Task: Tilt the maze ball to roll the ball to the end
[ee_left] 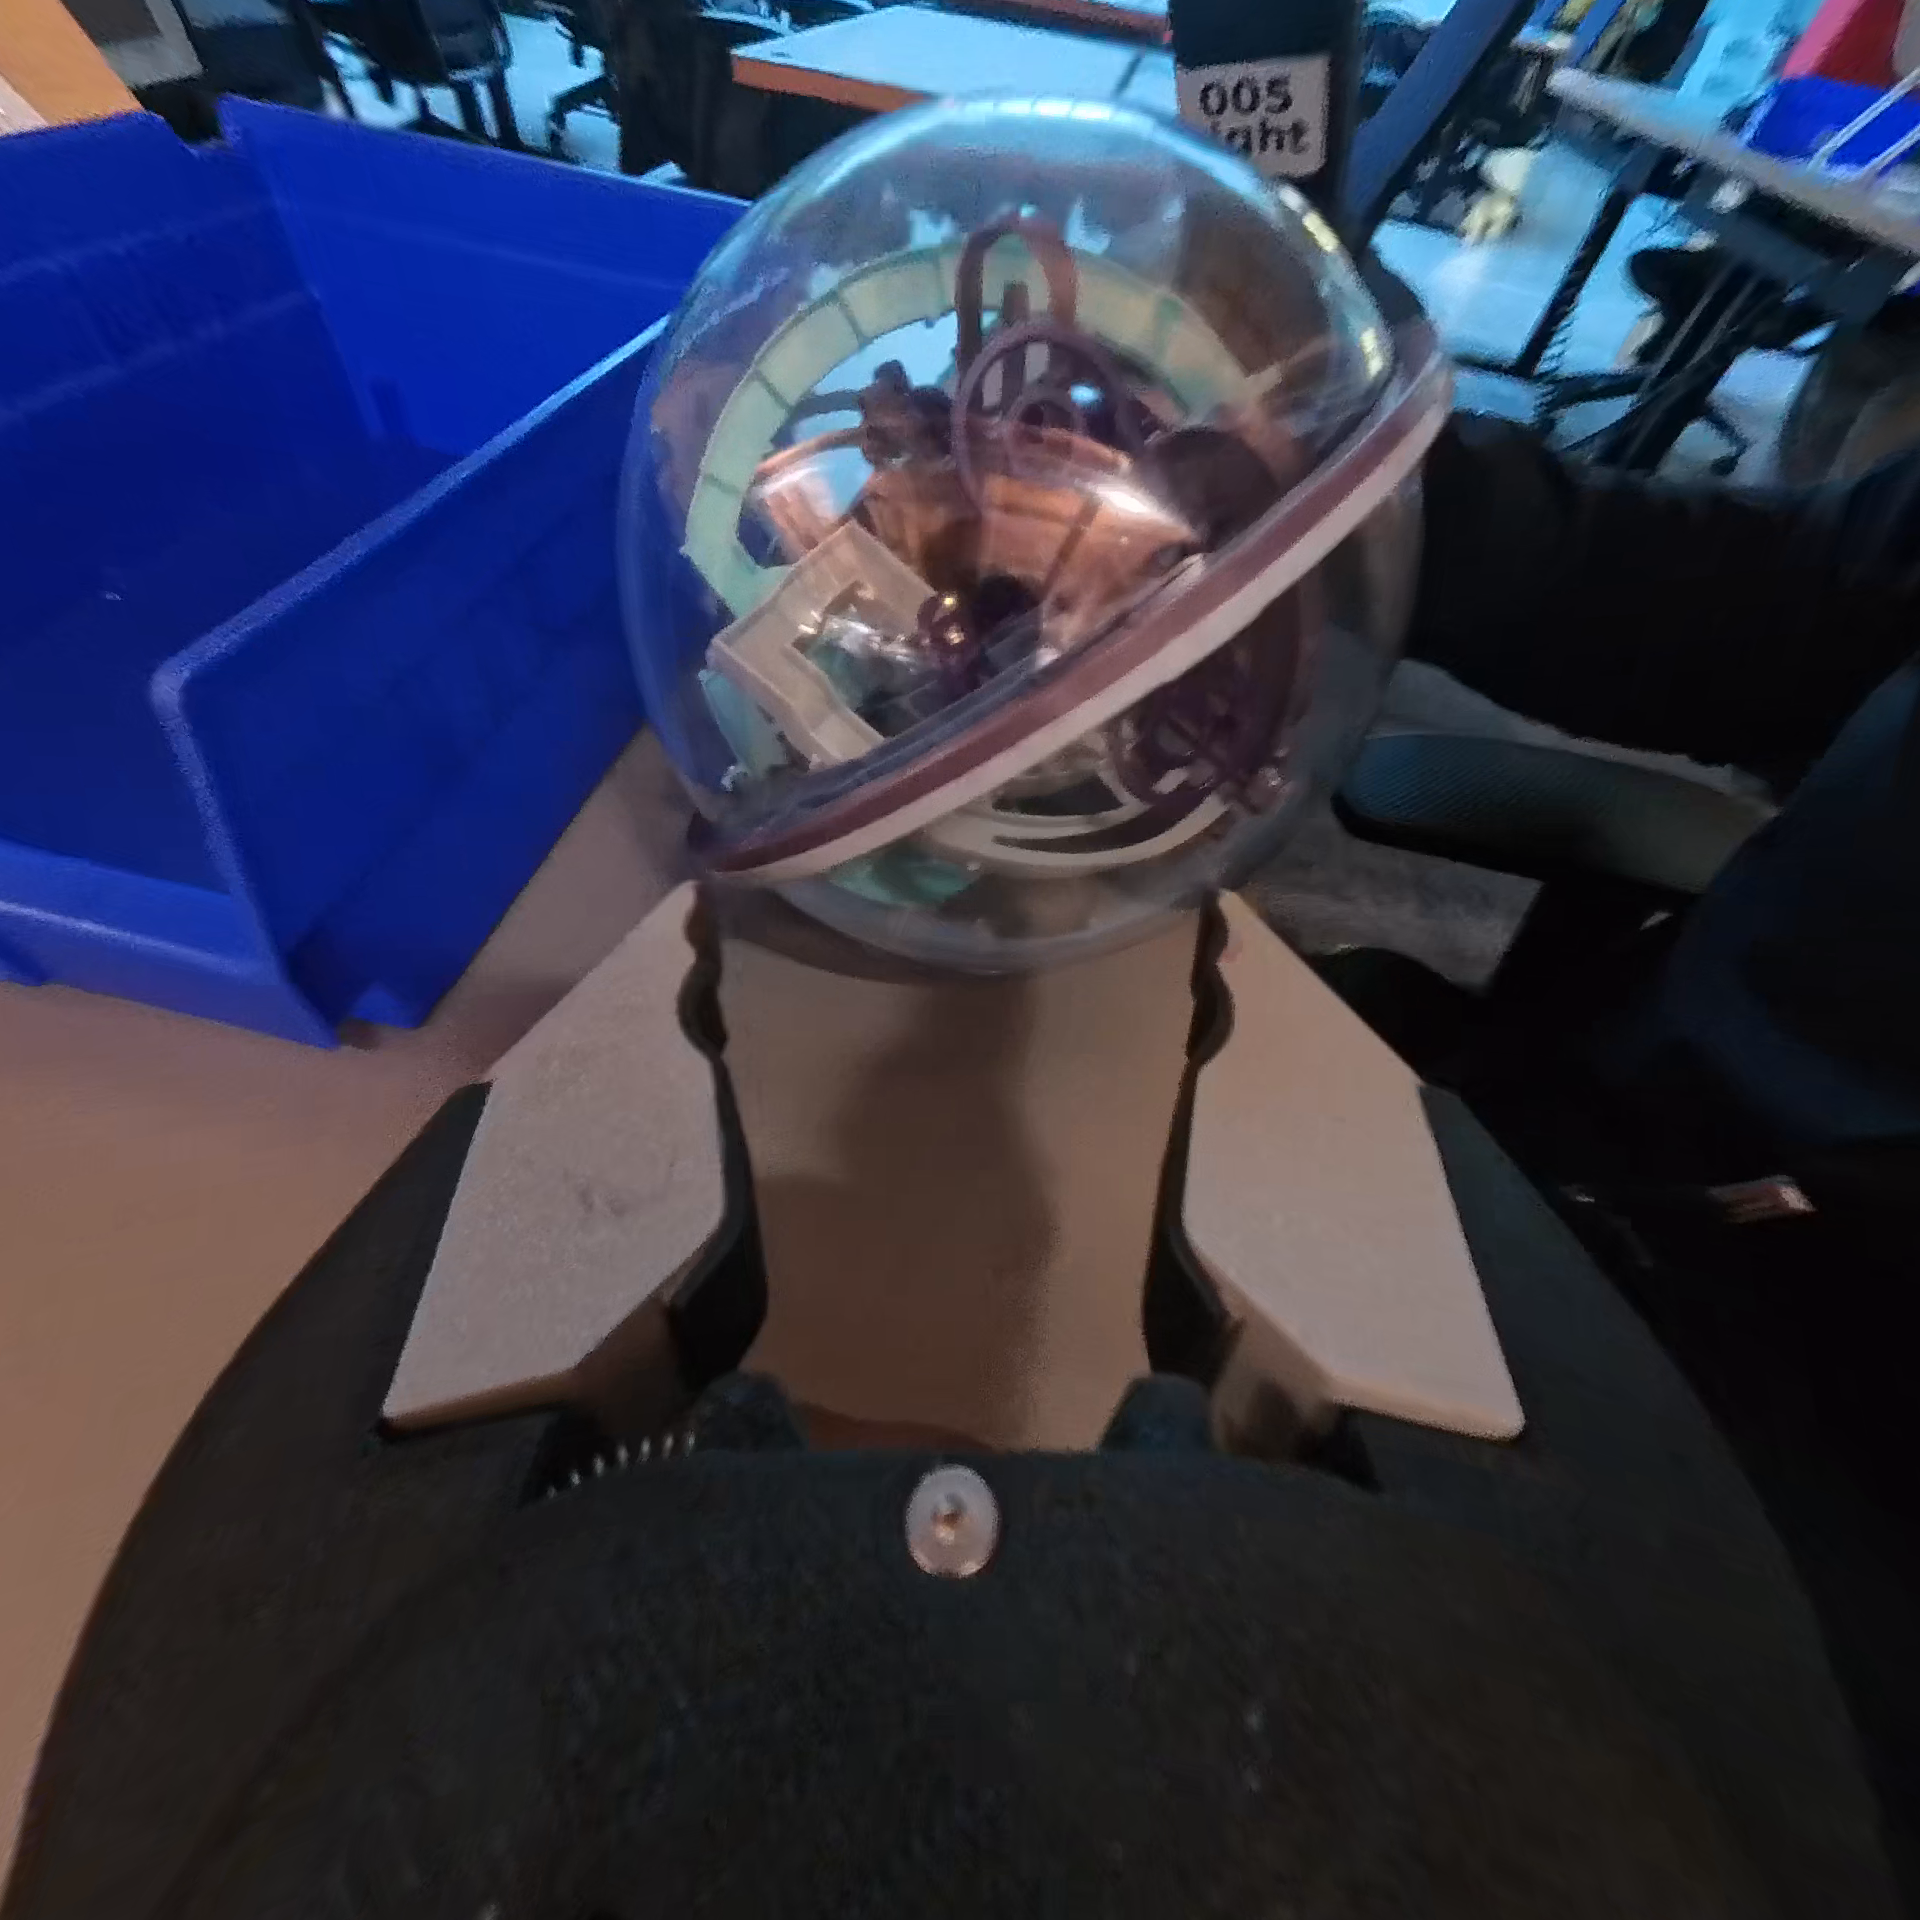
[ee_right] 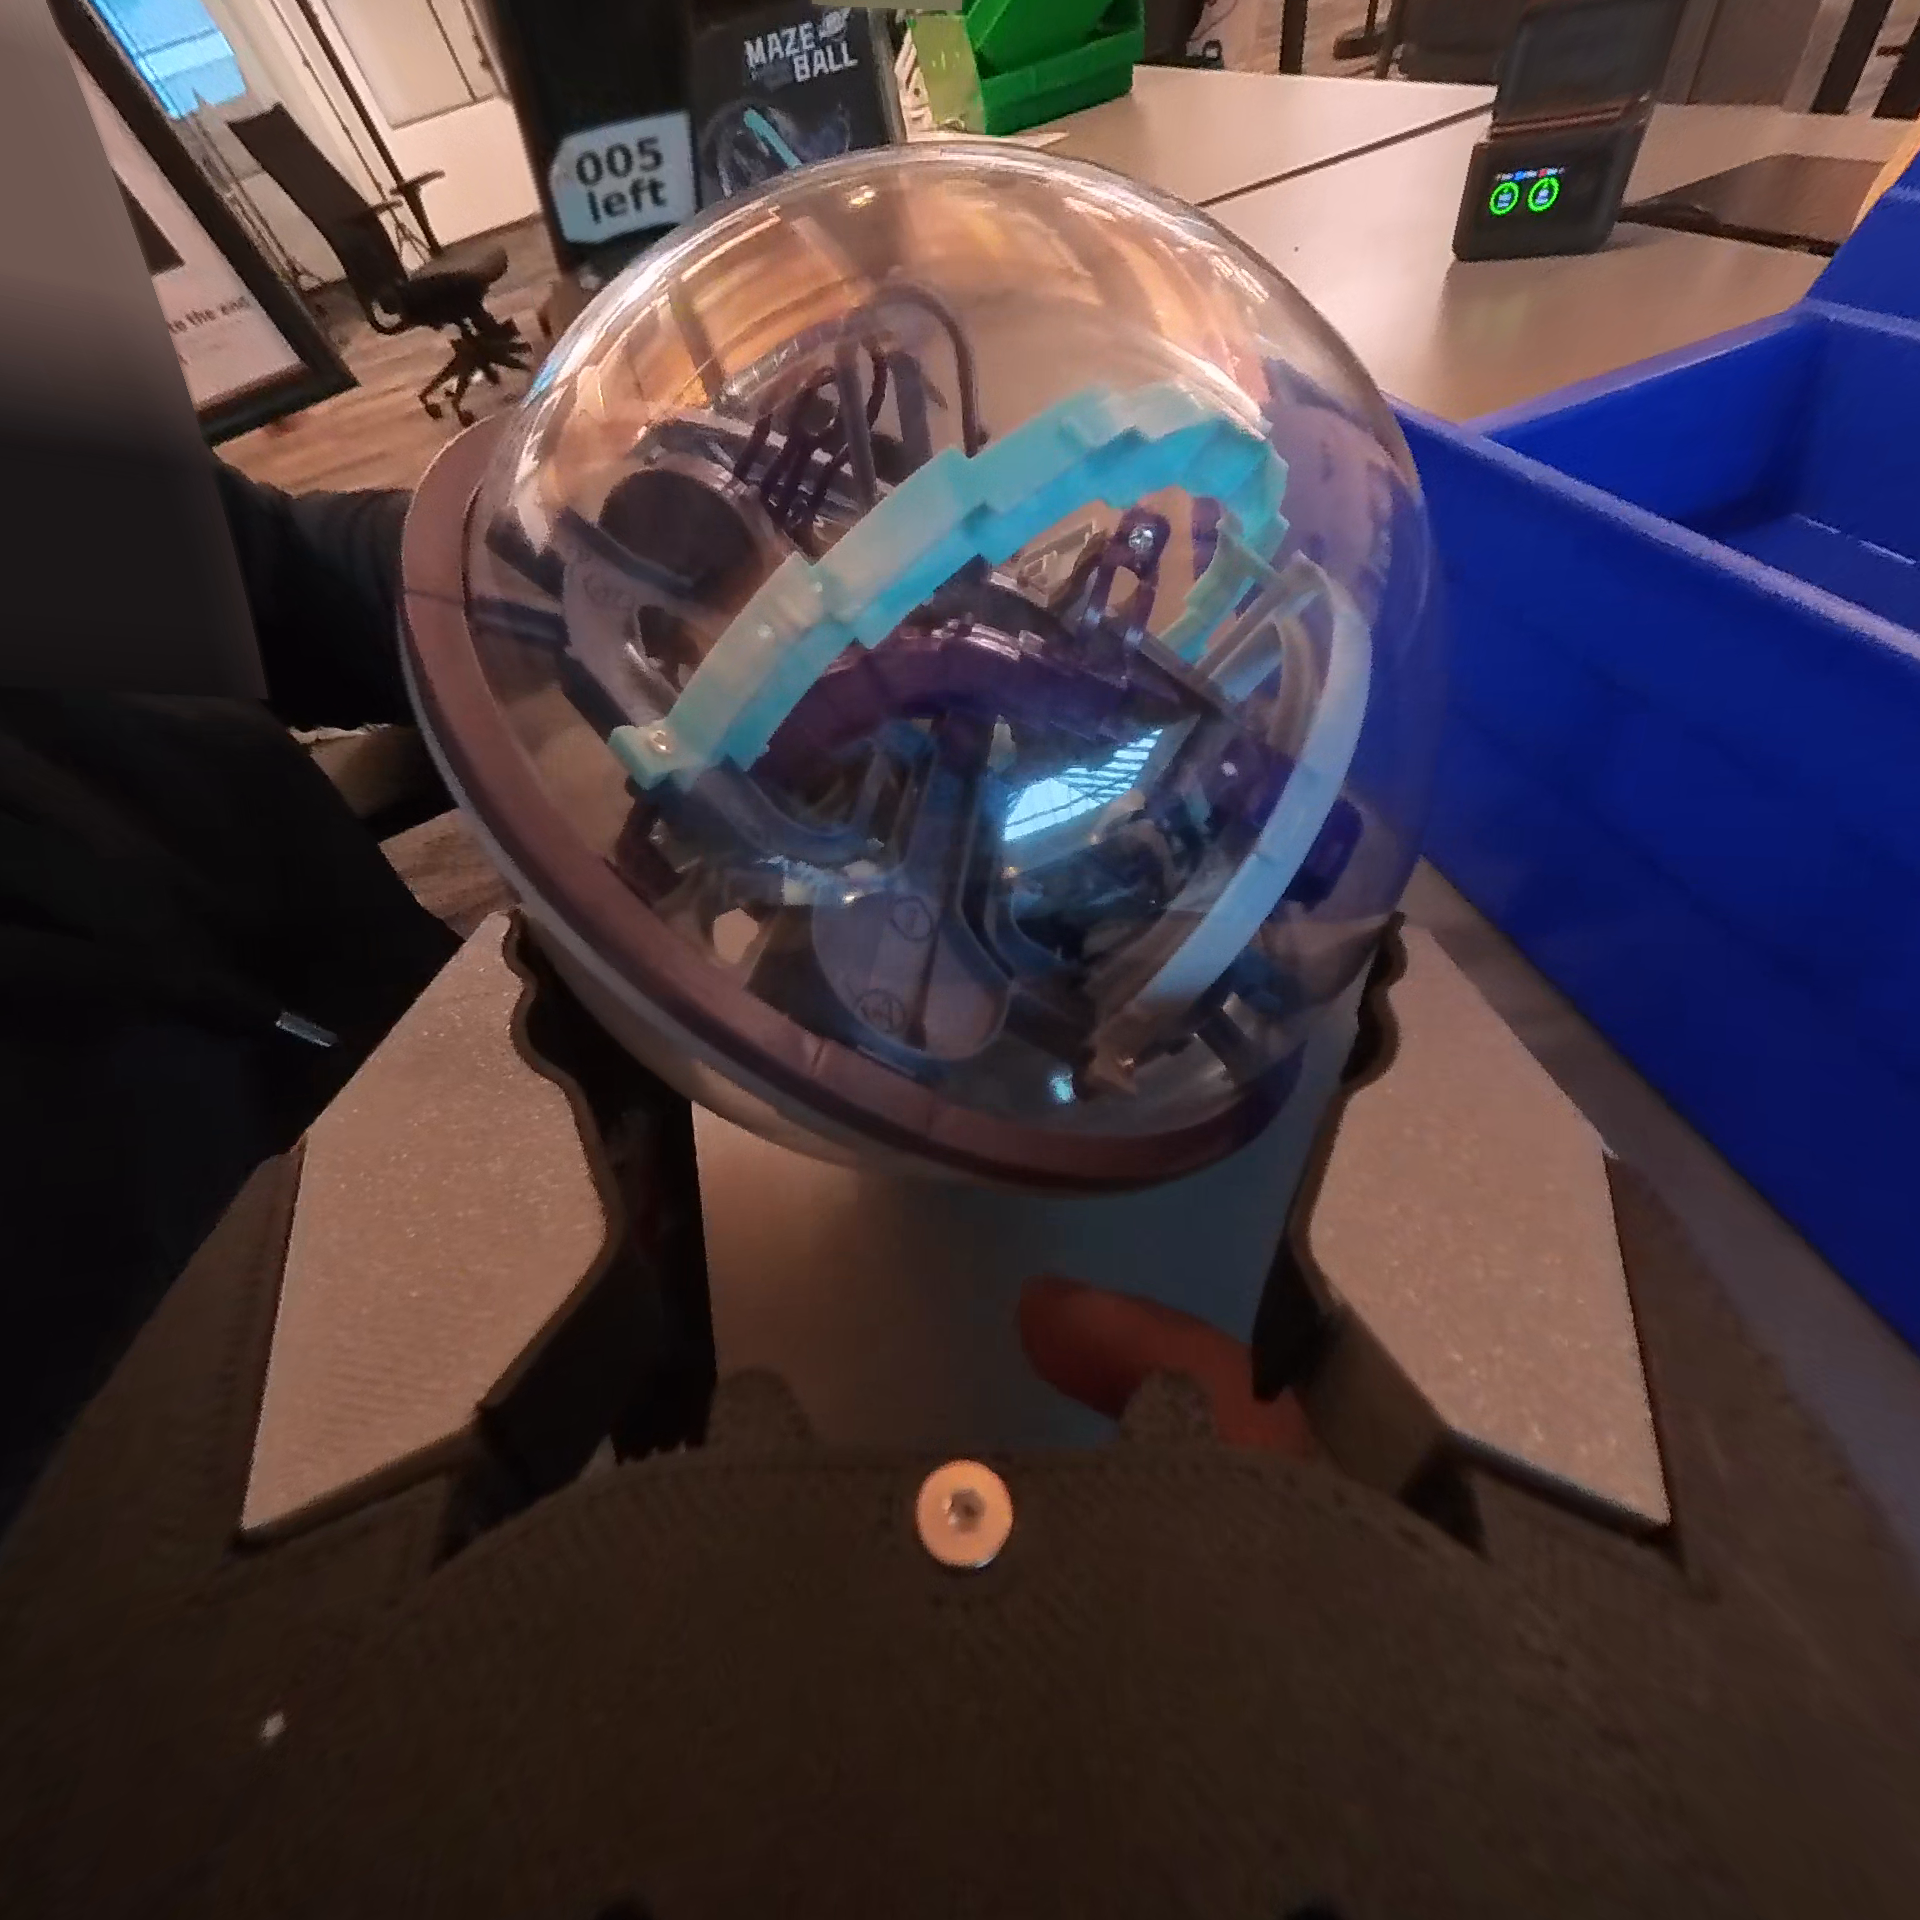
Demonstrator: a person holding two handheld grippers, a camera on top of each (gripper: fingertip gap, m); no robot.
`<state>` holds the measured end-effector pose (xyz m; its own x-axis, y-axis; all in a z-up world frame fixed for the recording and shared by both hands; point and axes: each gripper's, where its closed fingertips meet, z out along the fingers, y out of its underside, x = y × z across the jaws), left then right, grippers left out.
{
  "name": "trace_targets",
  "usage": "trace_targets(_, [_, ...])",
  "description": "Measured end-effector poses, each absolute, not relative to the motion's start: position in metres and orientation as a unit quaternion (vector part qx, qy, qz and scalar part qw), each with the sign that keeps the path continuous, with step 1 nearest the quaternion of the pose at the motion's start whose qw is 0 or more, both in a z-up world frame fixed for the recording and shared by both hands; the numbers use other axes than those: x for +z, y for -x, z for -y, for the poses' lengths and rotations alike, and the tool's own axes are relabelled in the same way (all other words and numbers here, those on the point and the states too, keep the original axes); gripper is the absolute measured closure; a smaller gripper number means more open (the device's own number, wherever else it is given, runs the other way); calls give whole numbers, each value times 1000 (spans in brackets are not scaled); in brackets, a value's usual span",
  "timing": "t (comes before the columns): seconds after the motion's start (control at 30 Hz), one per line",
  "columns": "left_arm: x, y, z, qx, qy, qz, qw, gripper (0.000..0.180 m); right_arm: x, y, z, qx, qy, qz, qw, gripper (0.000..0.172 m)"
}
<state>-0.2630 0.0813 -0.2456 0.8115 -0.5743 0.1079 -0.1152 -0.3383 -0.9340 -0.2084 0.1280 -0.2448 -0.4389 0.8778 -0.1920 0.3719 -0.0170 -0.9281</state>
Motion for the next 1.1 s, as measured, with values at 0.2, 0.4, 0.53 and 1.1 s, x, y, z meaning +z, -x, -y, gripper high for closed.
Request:
trace_targets(0.2, [-247,269,-92,-116,775,-266,562,76,-242,208,-133,514,471,663,275,24])
trace_targets(0.4, [-246,267,-91,-92,748,-323,573,76,-231,203,-143,454,438,678,377,20])
trace_targets(0.53, [-251,271,-100,-42,736,-359,573,73,-226,203,-145,384,402,706,439,21])
trace_targets(1.1, [-250,263,-104,-75,747,-364,551,81,-235,216,-141,390,406,725,397,25])
